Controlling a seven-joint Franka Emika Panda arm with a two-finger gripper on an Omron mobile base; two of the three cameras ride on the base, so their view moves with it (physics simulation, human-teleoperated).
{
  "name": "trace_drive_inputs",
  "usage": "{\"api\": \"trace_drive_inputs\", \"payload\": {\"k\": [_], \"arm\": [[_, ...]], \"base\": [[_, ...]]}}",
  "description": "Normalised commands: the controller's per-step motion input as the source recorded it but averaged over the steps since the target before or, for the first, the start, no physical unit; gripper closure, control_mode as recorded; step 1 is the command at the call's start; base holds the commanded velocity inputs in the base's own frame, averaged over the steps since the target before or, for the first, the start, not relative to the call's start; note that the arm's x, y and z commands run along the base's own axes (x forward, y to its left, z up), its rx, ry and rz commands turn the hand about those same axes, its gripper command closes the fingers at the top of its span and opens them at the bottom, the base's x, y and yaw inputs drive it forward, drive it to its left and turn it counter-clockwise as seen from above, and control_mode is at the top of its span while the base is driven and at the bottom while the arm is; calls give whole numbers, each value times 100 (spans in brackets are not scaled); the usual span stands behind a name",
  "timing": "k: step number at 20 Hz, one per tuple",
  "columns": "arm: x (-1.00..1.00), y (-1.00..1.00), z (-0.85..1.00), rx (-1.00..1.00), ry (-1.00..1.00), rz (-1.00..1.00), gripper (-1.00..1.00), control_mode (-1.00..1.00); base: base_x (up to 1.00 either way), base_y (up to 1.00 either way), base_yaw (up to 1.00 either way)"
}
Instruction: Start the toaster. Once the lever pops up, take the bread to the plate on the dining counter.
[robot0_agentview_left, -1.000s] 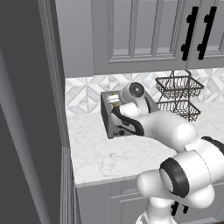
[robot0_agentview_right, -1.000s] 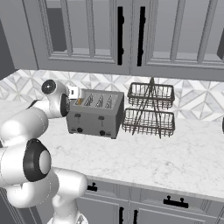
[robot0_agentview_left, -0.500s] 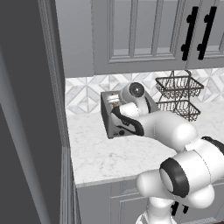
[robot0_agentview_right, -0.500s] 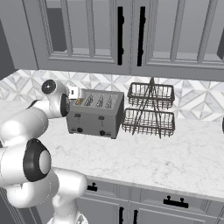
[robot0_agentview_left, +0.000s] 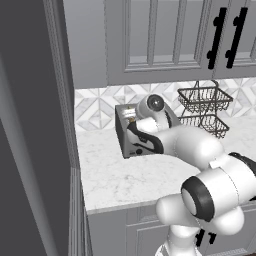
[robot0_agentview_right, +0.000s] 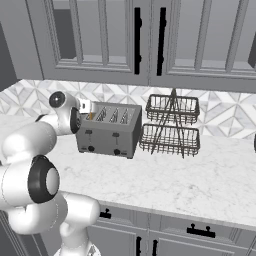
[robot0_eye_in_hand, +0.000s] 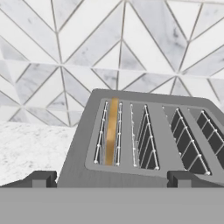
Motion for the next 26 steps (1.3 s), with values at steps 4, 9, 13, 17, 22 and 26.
{"api": "trace_drive_inputs", "payload": {"k": [4, 9, 13, 17, 22, 26], "arm": [[8, 0, -13, 0, 0, 0, -100, -100], [7, 0, -13, 0, 0, 0, -100, -100], [11, 0, -13, 0, 0, 0, -100, -100], [15, 0, -11, 0, 0, 0, -100, -100], [14, 0, -4, 0, 0, 0, -100, -100], [16, 0, -3, 0, 0, 0, -100, -100]], "base": [[0, 0, 0], [0, 0, 0], [0, 0, 0], [0, 0, 0], [0, 0, 0], [0, 0, 0]]}}
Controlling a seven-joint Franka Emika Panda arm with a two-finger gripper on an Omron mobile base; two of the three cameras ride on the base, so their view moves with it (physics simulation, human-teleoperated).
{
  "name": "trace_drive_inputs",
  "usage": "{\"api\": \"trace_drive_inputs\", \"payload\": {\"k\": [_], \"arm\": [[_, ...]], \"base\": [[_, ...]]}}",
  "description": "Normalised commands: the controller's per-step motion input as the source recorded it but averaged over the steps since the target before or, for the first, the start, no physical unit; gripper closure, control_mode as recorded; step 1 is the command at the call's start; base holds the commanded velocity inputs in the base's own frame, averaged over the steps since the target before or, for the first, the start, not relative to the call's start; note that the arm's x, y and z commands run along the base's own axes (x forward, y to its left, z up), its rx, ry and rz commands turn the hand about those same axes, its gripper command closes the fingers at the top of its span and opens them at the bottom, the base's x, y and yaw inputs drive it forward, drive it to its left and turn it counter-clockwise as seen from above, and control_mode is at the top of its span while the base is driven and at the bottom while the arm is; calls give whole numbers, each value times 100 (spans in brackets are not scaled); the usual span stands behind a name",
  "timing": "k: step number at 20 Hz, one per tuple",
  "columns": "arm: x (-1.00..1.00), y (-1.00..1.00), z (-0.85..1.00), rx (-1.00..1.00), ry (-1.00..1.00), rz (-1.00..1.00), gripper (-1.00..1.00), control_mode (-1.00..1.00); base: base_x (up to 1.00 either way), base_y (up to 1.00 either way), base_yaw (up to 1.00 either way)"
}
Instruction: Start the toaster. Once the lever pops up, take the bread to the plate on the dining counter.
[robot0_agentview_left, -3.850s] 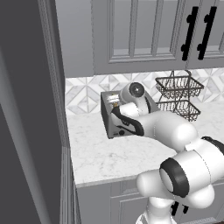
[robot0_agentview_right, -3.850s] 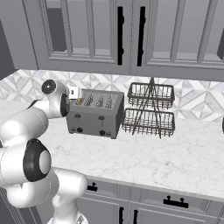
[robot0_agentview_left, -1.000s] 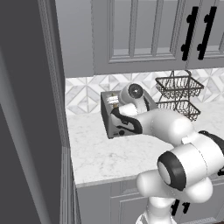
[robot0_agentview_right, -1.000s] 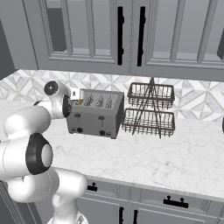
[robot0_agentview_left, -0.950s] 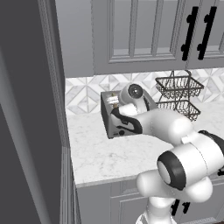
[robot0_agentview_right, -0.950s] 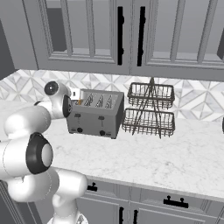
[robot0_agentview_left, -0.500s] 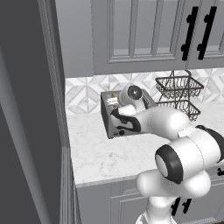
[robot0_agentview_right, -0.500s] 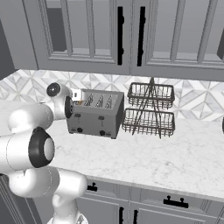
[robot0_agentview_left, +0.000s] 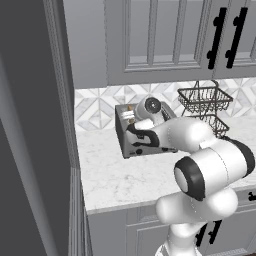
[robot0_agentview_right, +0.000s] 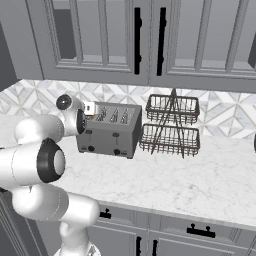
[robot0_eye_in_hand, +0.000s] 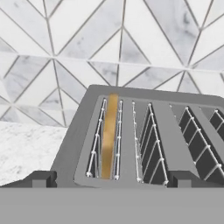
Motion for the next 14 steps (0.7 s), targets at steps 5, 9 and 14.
{"api": "trace_drive_inputs", "payload": {"k": [5, 9, 14], "arm": [[16, 1, -6, 0, 0, 0, -100, -100], [16, 3, -7, 0, 0, 0, -100, -100], [15, 3, -8, 0, 0, 0, -100, -100]], "base": [[0, 0, 0], [0, 0, 0], [0, 0, 0]]}}
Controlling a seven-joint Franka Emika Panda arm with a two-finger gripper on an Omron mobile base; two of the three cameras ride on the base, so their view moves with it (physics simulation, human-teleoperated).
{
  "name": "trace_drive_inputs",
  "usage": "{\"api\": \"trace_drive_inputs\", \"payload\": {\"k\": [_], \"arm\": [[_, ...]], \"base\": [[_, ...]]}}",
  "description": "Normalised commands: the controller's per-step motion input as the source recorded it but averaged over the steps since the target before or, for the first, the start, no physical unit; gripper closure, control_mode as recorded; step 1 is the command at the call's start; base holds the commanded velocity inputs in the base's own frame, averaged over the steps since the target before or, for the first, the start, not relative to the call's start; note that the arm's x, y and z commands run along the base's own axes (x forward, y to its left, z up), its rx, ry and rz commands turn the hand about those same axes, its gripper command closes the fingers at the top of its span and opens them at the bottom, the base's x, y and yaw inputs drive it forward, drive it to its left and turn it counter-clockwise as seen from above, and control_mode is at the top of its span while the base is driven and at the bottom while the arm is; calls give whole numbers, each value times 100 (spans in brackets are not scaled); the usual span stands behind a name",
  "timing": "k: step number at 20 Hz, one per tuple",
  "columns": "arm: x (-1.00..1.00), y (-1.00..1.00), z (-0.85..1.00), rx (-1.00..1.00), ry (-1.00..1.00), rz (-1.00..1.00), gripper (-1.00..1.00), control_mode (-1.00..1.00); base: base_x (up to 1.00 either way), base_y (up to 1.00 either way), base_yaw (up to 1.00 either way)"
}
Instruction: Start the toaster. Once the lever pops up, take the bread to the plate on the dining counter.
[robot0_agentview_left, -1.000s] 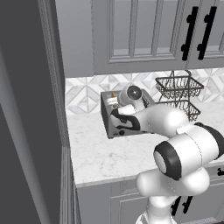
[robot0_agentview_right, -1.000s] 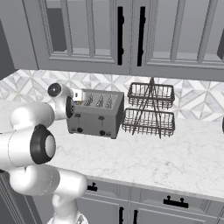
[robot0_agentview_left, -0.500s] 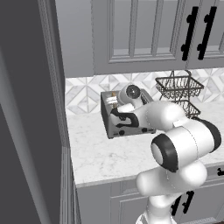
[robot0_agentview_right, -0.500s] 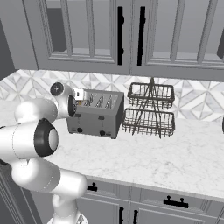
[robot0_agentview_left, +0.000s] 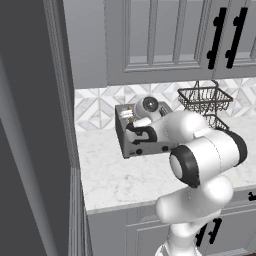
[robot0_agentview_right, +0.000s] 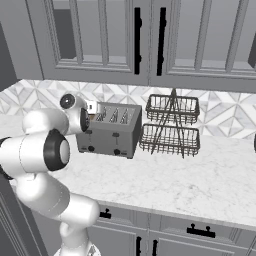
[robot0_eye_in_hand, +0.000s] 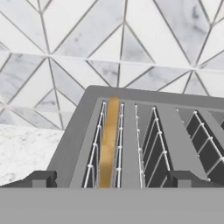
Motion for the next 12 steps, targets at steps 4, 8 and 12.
{"api": "trace_drive_inputs", "payload": {"k": [4, 8, 12], "arm": [[9, 0, -5, 0, 0, 0, -100, -100], [8, 0, -2, 0, -1, 0, -100, -100], [9, 0, -4, 0, -1, 0, -100, -100]], "base": [[0, 0, 0], [0, 0, 0], [0, 0, 0]]}}
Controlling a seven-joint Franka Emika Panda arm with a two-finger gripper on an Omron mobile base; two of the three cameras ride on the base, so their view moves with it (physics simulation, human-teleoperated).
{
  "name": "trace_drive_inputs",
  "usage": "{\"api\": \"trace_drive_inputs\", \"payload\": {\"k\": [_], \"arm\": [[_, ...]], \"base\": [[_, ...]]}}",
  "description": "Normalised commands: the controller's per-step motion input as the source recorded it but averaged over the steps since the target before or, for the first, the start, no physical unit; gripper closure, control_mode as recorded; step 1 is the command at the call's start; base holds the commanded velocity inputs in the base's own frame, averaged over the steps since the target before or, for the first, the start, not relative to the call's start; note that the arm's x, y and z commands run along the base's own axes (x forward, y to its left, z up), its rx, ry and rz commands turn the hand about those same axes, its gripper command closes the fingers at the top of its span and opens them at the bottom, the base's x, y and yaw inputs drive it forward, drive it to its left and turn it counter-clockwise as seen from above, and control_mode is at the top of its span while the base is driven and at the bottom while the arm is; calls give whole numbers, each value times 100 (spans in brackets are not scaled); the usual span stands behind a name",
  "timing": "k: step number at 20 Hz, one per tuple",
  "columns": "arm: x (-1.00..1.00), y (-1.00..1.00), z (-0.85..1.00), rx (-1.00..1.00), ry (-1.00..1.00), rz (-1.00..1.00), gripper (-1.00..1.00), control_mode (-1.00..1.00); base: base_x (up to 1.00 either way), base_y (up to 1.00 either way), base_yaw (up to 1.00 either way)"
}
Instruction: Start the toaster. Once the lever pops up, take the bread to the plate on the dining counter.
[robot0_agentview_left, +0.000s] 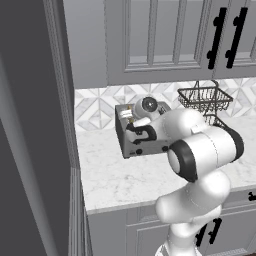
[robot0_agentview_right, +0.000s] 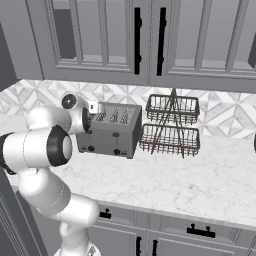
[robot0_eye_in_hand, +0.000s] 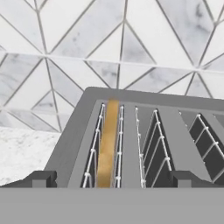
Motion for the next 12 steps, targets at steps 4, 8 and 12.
{"api": "trace_drive_inputs", "payload": {"k": [4, 8, 12], "arm": [[16, 0, -8, 0, -1, 0, -100, -100], [12, 0, -4, 0, -1, 0, -100, -100], [4, 0, -1, 0, -2, 0, 100, -100]], "base": [[0, 0, 0], [0, 0, 0], [0, 0, 0]]}}
